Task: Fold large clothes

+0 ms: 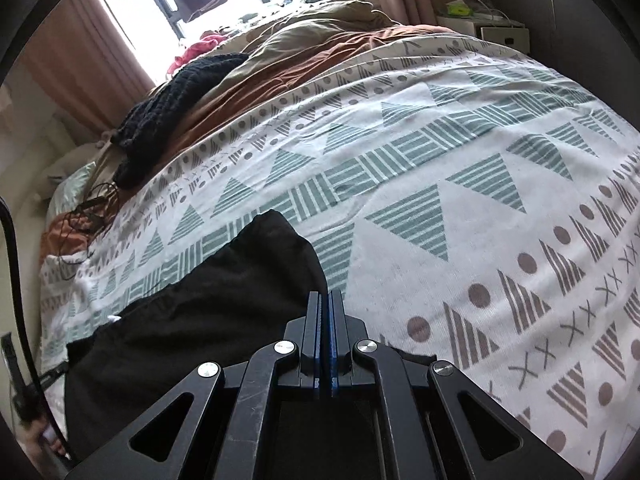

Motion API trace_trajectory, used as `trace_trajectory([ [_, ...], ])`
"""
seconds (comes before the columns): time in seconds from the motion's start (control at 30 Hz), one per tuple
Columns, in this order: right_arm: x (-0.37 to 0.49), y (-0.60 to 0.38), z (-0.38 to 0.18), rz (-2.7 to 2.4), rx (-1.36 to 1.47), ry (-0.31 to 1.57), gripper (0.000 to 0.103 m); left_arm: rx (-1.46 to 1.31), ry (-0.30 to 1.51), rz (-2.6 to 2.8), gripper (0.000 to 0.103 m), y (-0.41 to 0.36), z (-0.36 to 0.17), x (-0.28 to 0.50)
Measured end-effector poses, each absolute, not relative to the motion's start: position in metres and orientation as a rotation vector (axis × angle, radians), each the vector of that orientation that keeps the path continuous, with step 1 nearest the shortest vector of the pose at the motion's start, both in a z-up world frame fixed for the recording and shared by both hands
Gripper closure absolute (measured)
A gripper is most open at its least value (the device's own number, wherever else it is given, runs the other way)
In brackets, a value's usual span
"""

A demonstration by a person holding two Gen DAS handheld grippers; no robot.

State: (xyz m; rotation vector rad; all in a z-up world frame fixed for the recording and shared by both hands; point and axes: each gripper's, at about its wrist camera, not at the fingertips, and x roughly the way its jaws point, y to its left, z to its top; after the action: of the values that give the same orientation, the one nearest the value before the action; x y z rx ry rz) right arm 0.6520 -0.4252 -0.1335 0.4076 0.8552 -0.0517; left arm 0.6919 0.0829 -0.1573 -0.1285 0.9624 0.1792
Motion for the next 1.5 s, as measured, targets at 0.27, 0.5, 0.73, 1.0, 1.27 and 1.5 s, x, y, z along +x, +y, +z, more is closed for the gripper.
trace_trajectory([
  [0.27, 0.665, -0.428, -0.148, -0.047, 0.433, 0.887, 0.1, -0.119, 1.013, 0.213, 0.101, 0.08, -0.176, 0.709],
  [0.5, 0.648, -0.434, -0.129, -0.057, 0.471, 0.872, 0.045, -0.205, 1.036, 0.172, 0.088, 0.084, -0.159, 0.691],
  [0.73, 0.608, -0.43, -0.105, -0.029, 0.485, 0.825, 0.041, -0.2, 0.926, 0.134, 0.024, 0.076, -0.121, 0.643],
  [1.0, 0.568, -0.426, -0.09, -0.015, 0.487, 0.839, 0.041, -0.241, 0.894, 0.116, 0.024, 0.081, -0.092, 0.582],
  [1.27, 0.519, -0.424, -0.082, -0.015, 0.461, 0.843, 0.041, -0.294, 0.857, 0.101, 0.024, 0.085, -0.084, 0.516],
  [1.5, 0.472, -0.424, -0.09, -0.041, 0.442, 0.854, 0.041, -0.347, 0.859, 0.111, 0.024, 0.091, -0.101, 0.466],
])
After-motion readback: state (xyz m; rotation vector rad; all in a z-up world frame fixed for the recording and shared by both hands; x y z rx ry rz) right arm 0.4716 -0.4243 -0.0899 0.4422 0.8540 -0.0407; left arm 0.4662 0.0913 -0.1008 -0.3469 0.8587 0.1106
